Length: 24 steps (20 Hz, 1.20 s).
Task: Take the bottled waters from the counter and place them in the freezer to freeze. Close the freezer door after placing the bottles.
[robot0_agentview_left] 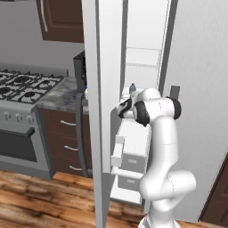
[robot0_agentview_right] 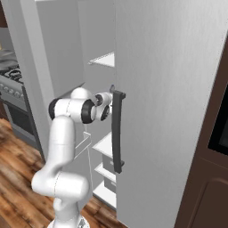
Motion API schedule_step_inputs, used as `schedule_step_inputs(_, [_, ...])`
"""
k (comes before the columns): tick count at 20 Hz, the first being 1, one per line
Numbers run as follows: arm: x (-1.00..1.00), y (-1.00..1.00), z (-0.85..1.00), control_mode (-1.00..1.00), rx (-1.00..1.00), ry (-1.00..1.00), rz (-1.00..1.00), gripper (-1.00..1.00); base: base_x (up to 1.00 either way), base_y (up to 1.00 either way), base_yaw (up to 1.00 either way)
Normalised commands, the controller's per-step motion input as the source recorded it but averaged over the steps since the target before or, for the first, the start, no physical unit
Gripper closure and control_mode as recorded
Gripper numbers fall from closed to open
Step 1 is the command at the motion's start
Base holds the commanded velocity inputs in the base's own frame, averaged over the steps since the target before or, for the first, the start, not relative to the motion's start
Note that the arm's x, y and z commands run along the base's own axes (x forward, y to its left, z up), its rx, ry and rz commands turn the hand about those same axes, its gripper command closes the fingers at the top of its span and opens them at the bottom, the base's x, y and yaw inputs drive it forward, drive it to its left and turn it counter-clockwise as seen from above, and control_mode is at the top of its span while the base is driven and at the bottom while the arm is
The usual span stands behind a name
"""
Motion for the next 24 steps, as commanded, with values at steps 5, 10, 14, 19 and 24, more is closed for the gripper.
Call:
schedule_step_inputs(5, [-0.57, 0.01, 0.12, -1.00, 0.01, 0.00, 0.00, -1.00, 0.00, 0.00, 0.00])
schedule_step_inputs(10, [-0.55, 0.07, 0.41, -1.00, 0.01, -0.01, 0.01, -1.00, 0.00, 0.00, 0.00])
schedule_step_inputs(14, [-0.55, 0.12, 0.46, -1.00, 0.00, 0.00, 0.00, -1.00, 0.00, 0.00, 0.00])
schedule_step_inputs(19, [-0.62, 0.05, 0.26, -1.00, 0.01, 0.00, 0.00, -1.00, 0.00, 0.00, 0.00])
schedule_step_inputs(24, [-0.70, 0.01, 0.18, -1.00, 0.02, 0.00, 0.00, -1.00, 0.00, 0.00, 0.00])
